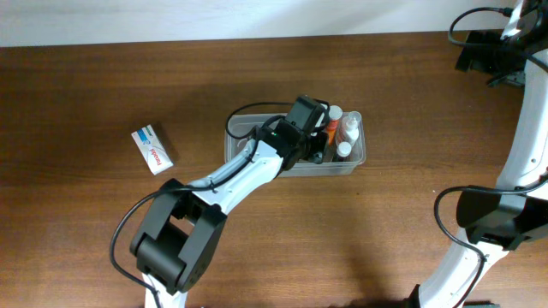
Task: Pack container
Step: 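Lift the jar and carry it over the container's right end, then lower the jar into the container beside the orange tube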
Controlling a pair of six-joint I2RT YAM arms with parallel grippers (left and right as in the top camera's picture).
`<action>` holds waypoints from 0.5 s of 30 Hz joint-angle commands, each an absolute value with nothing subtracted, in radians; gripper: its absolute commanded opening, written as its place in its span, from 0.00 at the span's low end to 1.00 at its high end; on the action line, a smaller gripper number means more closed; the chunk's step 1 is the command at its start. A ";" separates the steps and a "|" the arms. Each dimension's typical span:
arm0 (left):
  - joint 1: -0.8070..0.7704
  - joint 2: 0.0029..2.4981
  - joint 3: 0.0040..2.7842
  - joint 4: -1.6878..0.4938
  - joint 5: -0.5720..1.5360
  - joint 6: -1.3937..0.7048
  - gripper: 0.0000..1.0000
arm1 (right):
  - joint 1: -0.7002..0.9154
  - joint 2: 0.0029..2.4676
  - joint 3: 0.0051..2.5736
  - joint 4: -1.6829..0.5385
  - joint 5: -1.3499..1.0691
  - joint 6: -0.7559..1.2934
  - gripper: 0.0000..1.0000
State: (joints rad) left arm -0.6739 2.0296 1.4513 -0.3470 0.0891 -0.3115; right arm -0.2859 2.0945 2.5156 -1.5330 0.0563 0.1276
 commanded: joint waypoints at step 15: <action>-0.680 2.042 1.468 -0.330 0.090 -0.475 0.25 | -0.289 2.071 2.533 -1.530 0.065 0.131 0.99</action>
